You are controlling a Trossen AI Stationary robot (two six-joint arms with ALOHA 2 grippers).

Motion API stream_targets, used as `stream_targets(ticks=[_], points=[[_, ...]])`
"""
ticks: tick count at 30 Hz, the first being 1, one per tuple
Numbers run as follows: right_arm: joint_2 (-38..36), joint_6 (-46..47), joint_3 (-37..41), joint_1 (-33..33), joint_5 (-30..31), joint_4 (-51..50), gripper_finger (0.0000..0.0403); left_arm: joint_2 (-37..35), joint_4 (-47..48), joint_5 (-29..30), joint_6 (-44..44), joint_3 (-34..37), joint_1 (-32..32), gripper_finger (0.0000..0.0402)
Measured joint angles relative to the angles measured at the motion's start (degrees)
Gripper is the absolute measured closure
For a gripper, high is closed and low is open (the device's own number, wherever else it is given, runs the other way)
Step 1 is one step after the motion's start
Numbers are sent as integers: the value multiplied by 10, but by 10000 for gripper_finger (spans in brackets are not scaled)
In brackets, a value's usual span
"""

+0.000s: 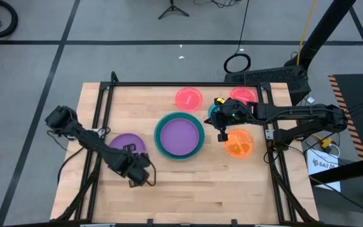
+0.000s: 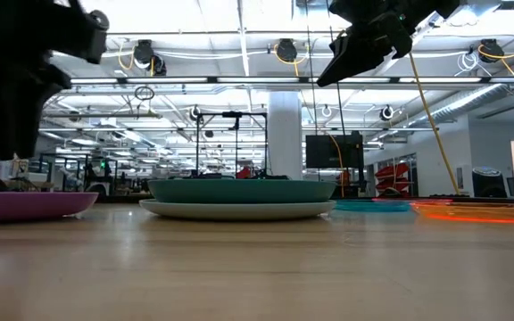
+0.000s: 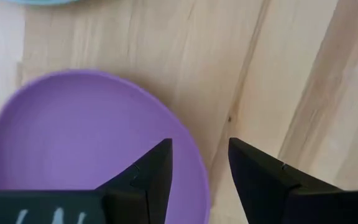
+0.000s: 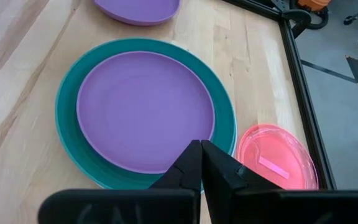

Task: Stack plastic plates
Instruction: Stack the violet plate on the violet plate

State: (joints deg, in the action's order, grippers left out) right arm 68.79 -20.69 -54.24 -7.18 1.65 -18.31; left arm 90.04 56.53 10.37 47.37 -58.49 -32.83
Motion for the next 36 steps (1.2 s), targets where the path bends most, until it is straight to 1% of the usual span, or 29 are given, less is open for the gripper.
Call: stream_targets(ticks=[7,10,14,18,24,27,36], points=[[0,-4,0,0,0,5,401,0,-7,2,75,50,-39,238],[0,-5,0,0,0,5,401,0,-39,2,85,68,-46,238],[0,-7,0,0,0,5,401,0,-54,3,97,84,-46,238],[0,-10,0,0,0,5,401,1,-104,3,105,110,-47,238],[0,-10,0,0,0,5,401,1,-117,3,109,130,-48,240],[0,-10,0,0,0,5,401,1,-115,3,108,131,-48,259],[0,-10,0,0,0,5,401,1,-108,7,106,130,-48,355]])
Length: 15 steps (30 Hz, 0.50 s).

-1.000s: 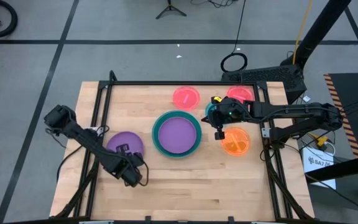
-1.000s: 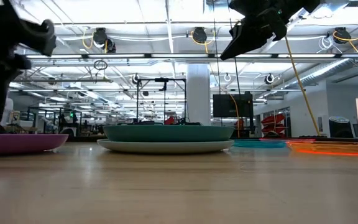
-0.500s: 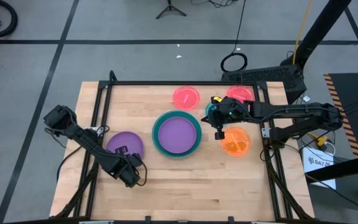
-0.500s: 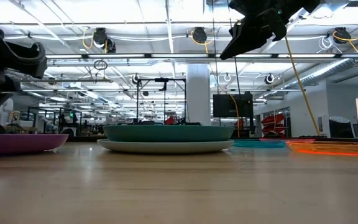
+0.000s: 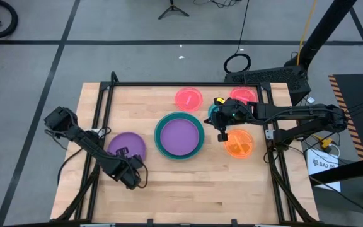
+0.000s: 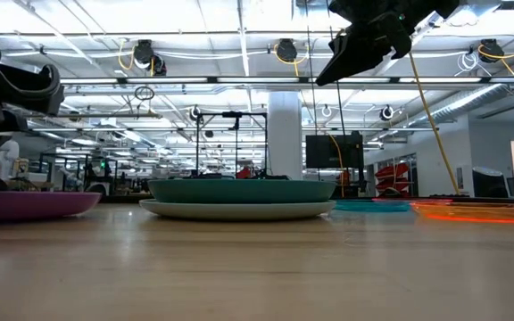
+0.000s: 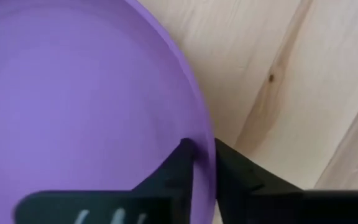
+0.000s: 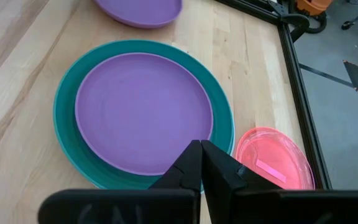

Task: Stack plastic plates
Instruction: Stack the violet plate on the violet plate

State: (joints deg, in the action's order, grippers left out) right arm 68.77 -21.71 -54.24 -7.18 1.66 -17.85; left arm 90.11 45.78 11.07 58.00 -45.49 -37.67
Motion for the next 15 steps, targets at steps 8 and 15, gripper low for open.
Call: stream_targets(ticks=[8,15], points=[[0,0,0,0,0,0,401,-1,30,7,6,-1,0,387],[0,0,0,0,0,0,401,0,110,24,-4,-57,2,390]])
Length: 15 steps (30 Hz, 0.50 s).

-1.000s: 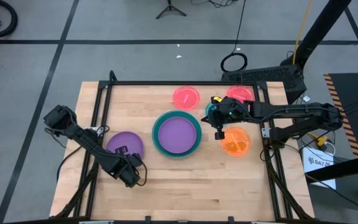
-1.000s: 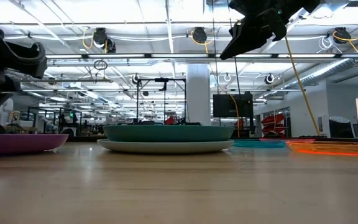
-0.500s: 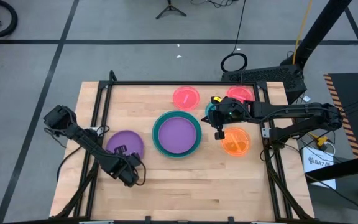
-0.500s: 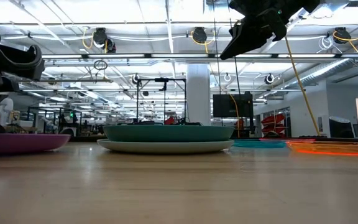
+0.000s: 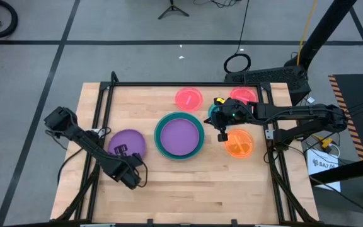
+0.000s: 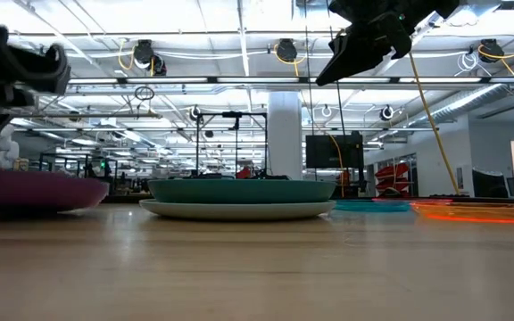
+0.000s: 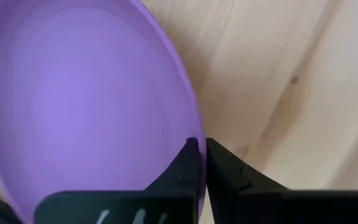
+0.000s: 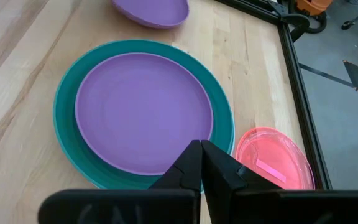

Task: Stack plastic plates
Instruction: Stack the violet plate on the violet plate

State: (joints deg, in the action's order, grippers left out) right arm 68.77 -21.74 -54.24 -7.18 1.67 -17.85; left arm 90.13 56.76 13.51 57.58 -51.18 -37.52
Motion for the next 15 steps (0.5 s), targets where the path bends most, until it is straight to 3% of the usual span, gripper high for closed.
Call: stream_targets(ticks=[15], points=[[0,0,0,0,0,0,401,0,99,42,-68,-93,26,390]])
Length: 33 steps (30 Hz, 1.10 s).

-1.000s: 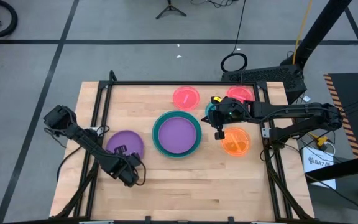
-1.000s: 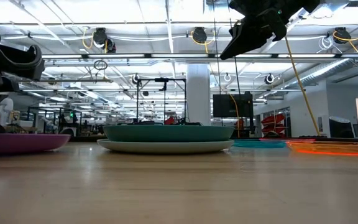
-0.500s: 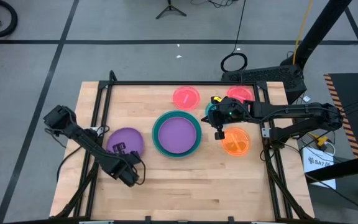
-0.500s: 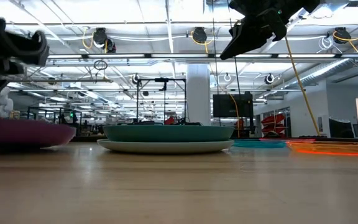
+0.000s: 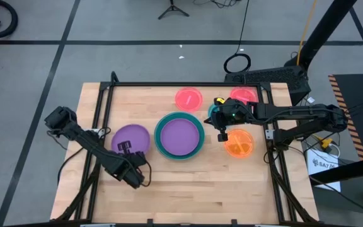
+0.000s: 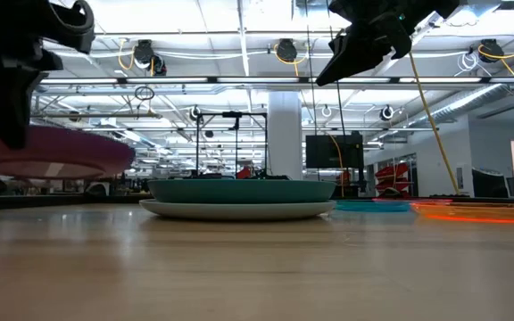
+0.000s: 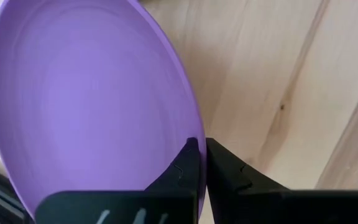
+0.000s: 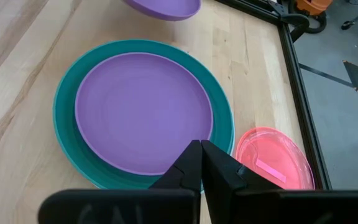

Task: Stack plastic plates
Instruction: Stack the violet plate on the violet plate

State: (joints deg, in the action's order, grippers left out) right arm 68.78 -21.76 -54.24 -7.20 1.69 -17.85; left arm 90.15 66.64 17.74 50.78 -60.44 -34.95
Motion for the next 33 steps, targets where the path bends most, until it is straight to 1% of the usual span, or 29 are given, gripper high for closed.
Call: stream_targets(ticks=[7,14,20,26,28,33], points=[[0,0,0,0,0,0,401,0,-2,19,-54,-21,24,390],[0,0,0,0,0,0,401,0,-8,19,-112,-22,53,390],[0,0,0,0,0,0,401,0,-36,19,-171,-25,79,390],[0,0,0,0,0,-1,401,0,-41,19,-230,-58,102,390],[0,0,0,0,0,-1,401,-1,-57,23,-248,-66,110,390],[0,0,0,0,0,-2,401,-1,-138,23,-314,-66,124,390]])
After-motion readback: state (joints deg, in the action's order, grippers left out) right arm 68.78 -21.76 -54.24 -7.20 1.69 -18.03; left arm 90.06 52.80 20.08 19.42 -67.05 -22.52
